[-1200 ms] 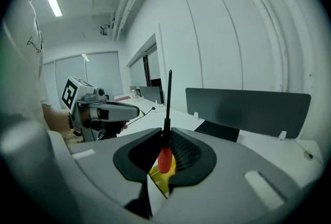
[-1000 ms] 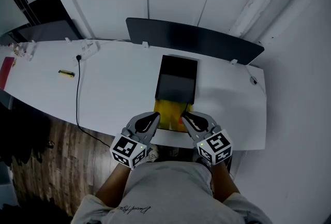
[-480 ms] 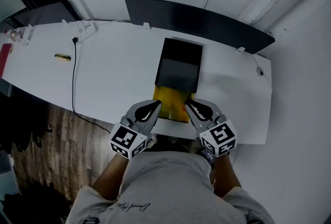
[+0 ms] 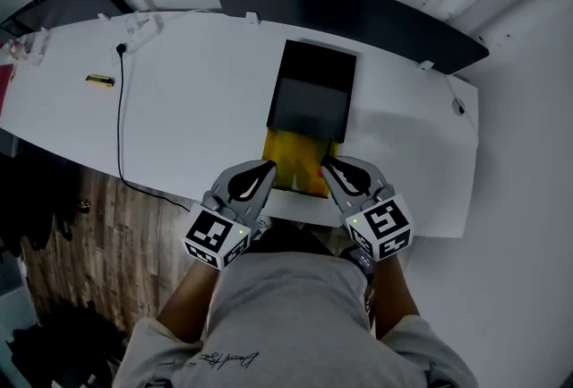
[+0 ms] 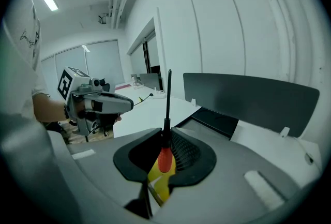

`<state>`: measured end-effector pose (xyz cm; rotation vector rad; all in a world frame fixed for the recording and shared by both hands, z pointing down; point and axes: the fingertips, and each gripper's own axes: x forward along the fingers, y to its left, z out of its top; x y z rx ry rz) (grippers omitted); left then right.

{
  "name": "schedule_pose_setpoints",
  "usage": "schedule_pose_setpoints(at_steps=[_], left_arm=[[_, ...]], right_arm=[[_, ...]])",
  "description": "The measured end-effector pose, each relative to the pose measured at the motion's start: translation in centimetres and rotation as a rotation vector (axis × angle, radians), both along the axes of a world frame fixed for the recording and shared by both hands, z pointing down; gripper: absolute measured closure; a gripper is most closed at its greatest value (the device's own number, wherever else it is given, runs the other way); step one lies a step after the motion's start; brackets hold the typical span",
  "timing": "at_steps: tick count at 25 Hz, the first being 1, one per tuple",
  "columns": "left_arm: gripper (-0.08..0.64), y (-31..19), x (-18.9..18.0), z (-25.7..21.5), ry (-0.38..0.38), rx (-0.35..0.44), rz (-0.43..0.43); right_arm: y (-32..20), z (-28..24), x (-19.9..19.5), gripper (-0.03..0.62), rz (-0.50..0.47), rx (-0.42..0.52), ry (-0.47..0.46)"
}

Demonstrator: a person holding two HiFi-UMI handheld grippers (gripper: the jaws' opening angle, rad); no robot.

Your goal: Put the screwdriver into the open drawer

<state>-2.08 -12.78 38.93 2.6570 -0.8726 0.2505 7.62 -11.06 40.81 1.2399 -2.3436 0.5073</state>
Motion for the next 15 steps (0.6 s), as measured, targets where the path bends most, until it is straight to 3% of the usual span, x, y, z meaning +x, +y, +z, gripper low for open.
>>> schedule_pose_setpoints(at_steps=[15], left_arm=[[0.560, -0.5, -0.5, 3.2, -0.009, -0.055, -0.024]], right_arm=[[-0.2, 4.7, 0.7, 0.523, 0.000, -0.078, 0.047]])
